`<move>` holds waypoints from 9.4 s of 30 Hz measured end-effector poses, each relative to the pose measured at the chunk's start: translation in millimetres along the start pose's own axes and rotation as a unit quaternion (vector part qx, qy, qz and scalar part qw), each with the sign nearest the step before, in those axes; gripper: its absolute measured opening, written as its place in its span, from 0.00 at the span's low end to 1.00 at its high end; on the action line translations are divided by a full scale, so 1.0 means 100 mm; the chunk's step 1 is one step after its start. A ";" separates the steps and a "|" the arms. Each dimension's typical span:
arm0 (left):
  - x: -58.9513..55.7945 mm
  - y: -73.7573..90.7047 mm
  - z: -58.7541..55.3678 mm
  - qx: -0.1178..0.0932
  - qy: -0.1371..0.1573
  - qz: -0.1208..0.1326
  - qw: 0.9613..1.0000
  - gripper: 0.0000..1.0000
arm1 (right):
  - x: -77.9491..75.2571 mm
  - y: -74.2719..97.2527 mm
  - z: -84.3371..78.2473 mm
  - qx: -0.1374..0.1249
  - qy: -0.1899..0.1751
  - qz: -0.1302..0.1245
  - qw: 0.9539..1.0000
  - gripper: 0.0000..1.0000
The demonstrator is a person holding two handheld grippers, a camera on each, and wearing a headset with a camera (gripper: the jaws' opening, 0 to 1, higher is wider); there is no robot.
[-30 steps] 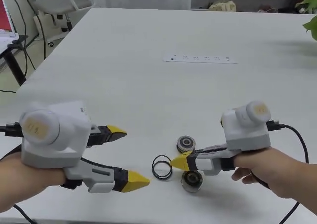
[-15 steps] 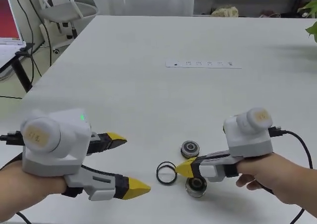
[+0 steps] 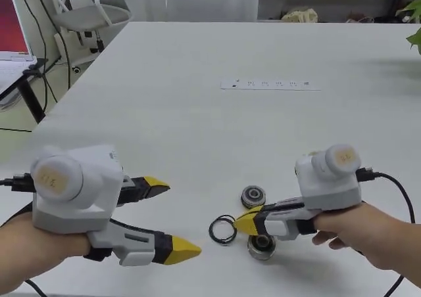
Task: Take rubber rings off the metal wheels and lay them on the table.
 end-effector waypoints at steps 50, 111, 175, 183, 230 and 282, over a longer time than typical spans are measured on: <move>0.25 -0.14 0.20 -0.009 -0.002 -0.003 1.000 0.68 | -0.06 0.45 0.36 -0.082 0.011 -0.021 0.996 0.28; 0.42 -0.97 0.29 0.010 0.004 -0.045 0.999 0.51 | -0.49 0.46 0.10 -0.029 0.112 -0.083 0.990 0.30; 0.35 -1.47 0.33 0.034 -0.058 -0.044 0.997 0.07 | -0.52 0.27 0.06 -0.025 0.119 -0.082 0.989 0.11; 0.33 -1.46 0.32 0.027 -0.050 -0.040 0.998 0.07 | -0.54 0.30 0.05 -0.022 0.111 -0.088 0.990 0.00; 0.23 -1.45 0.34 0.047 -0.064 -0.020 0.997 0.07 | -0.29 0.29 0.17 -0.087 -0.011 -0.048 0.995 0.00; 0.20 -0.36 0.58 -0.059 -0.045 -0.019 0.997 0.51 | -0.04 0.47 0.37 -0.121 -0.022 -0.007 0.992 0.00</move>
Point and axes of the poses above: the centre of the closed fingertips' face, and the gripper's own axes: y roughly backward along the fingers, x roughly to its left, z roughly out of its top, the point moved 8 cm from there along y, roughly backward along the fingers, and after that the axes turned 9 degrees about -y, right-handed, at the moved point
